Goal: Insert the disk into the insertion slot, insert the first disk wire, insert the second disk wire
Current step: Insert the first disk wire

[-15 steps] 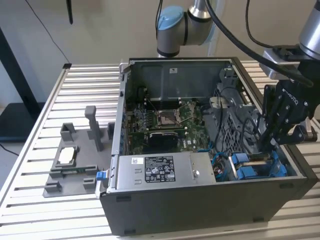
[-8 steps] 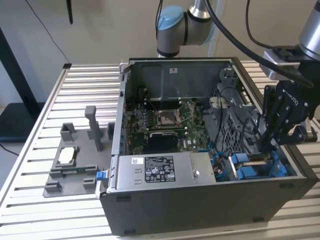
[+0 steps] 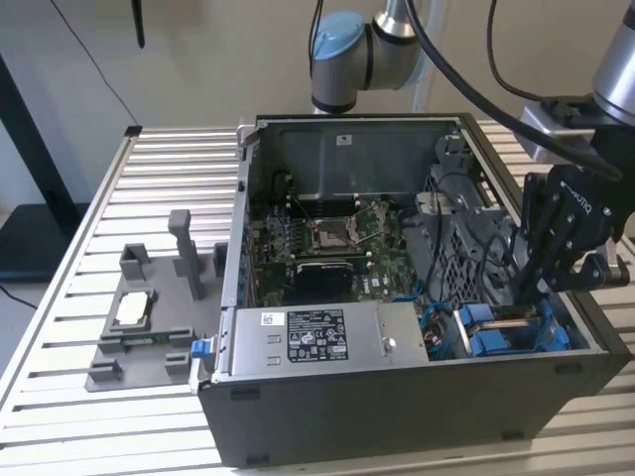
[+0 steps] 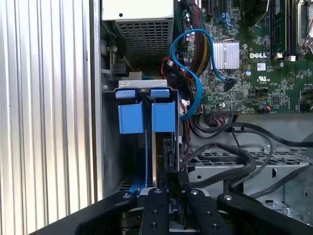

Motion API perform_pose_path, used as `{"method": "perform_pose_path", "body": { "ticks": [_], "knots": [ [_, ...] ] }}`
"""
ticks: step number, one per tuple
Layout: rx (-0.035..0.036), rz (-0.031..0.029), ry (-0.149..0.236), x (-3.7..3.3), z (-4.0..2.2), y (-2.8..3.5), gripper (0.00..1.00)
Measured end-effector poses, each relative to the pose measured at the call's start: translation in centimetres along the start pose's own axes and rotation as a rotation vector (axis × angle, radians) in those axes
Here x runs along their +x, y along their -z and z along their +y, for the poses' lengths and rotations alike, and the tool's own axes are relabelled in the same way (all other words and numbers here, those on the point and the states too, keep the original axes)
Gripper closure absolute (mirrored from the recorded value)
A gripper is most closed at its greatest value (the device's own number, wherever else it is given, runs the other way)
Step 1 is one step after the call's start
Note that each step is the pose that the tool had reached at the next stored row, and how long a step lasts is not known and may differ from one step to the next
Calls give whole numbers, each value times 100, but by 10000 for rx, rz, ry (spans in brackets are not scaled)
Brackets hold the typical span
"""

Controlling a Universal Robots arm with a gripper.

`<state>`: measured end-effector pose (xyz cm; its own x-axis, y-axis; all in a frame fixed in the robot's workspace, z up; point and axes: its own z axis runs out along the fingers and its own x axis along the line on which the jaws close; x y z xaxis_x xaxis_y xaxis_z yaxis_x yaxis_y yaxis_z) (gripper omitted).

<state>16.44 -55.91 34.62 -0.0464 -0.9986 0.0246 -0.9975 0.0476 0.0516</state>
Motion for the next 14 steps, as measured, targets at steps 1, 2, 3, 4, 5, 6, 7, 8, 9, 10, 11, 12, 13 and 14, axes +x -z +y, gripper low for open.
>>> {"method": "perform_pose_path", "body": {
  "ticks": [1, 2, 3, 4, 5, 6, 7, 8, 9, 10, 11, 12, 13, 14],
  "knots": [
    [7, -1, 1, 0, -1, -6, 81],
    [13, -2, 0, 0, -1, -11, 81],
    [18, -2, 1, 0, -1, -16, 81],
    [25, -2, 0, 0, -2, -21, 81],
    [38, -2, -1, 0, -2, -25, 81],
    [57, -4, 0, 0, -2, -30, 81],
    [79, -5, 0, 0, -3, -35, 81],
    [102, -5, 2, 0, -3, -39, 81],
    [117, -6, 2, 0, -4, -43, 81],
    [129, -4, 3, -1, -4, -46, 81],
    [141, -4, 2, -1, -4, -50, 81],
    [151, -4, 1, -1, -4, -54, 81],
    [156, -5, 1, -1, -4, -59, 81],
    [158, -11, 2, -2, -5, -65, 81]
  ]
}}
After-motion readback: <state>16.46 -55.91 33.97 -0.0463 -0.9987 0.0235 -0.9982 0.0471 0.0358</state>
